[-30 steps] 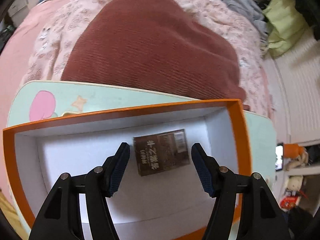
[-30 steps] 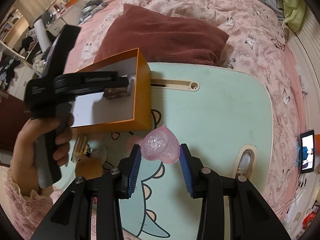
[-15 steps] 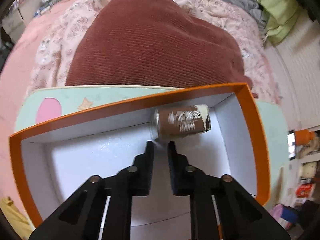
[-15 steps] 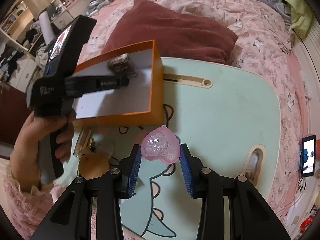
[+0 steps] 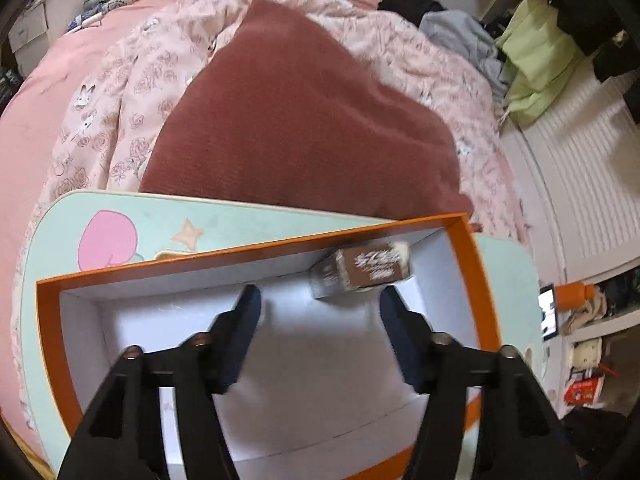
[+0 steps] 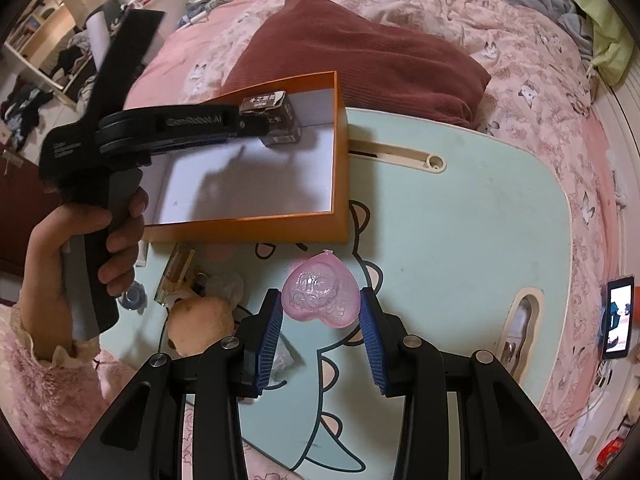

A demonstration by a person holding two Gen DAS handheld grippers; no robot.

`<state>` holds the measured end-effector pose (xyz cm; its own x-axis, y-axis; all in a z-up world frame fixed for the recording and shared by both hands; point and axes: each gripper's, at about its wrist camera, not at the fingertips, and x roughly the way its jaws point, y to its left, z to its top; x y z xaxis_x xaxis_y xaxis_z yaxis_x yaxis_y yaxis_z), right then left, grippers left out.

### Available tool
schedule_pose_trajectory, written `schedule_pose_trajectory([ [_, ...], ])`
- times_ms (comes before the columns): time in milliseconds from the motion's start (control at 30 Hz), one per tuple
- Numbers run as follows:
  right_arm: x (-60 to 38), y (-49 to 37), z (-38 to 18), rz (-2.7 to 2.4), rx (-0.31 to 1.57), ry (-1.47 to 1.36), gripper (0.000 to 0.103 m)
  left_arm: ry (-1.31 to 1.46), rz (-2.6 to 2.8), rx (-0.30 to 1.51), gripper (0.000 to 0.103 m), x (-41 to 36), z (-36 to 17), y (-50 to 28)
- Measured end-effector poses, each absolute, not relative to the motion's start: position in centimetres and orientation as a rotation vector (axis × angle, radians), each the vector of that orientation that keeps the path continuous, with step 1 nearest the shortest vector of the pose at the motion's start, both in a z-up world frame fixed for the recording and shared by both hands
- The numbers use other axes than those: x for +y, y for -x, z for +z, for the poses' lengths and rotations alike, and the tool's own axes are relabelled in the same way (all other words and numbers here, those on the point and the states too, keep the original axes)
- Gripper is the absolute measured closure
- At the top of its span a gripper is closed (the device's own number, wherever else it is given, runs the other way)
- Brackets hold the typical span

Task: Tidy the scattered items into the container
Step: 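Grasp and lift the brown carton with the left gripper while the right gripper carries the heart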

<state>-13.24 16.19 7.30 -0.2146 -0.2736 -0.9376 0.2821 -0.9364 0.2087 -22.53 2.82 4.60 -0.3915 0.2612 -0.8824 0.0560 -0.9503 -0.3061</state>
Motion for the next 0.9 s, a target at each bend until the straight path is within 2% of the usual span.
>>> schedule_pose_trajectory([
  [100,16.2,13.3,7.2,-2.198,-0.004,-1.702,0.066,1.633,2.498,-0.458,0.040,3.8,5.4,22.6],
  [233,16.2,13.4,7.2,-2.186,-0.027,-1.700,0.066,1.669,2.525,-0.321,0.040,6.2,5.0,23.7],
  [367,16.1,13.3,7.0,-2.179,-0.033,-1.706,0.066,1.696,2.551,-0.292,0.040,7.0,3.9,24.7],
  [467,16.1,13.2,7.0,-2.175,-0.034,-1.706,0.066,1.688,2.549,-0.308,0.060,6.5,3.6,24.5],
  [533,16.1,13.0,6.9,-2.172,-0.027,-1.703,0.066,1.674,2.528,-0.292,0.061,6.2,3.8,23.9],
  [633,15.9,12.8,6.7,-2.176,-0.015,-1.707,0.066,1.599,2.577,-0.252,0.061,5.6,5.4,22.6],
  [767,15.3,12.2,6.6,-2.182,0.004,-1.713,0.066,1.456,2.523,-0.374,0.061,3.8,8.6,19.3],
  [900,14.2,10.4,7.2,-2.191,0.041,-1.682,0.066,1.351,2.548,-0.250,0.061,3.5,11.8,14.4],
])
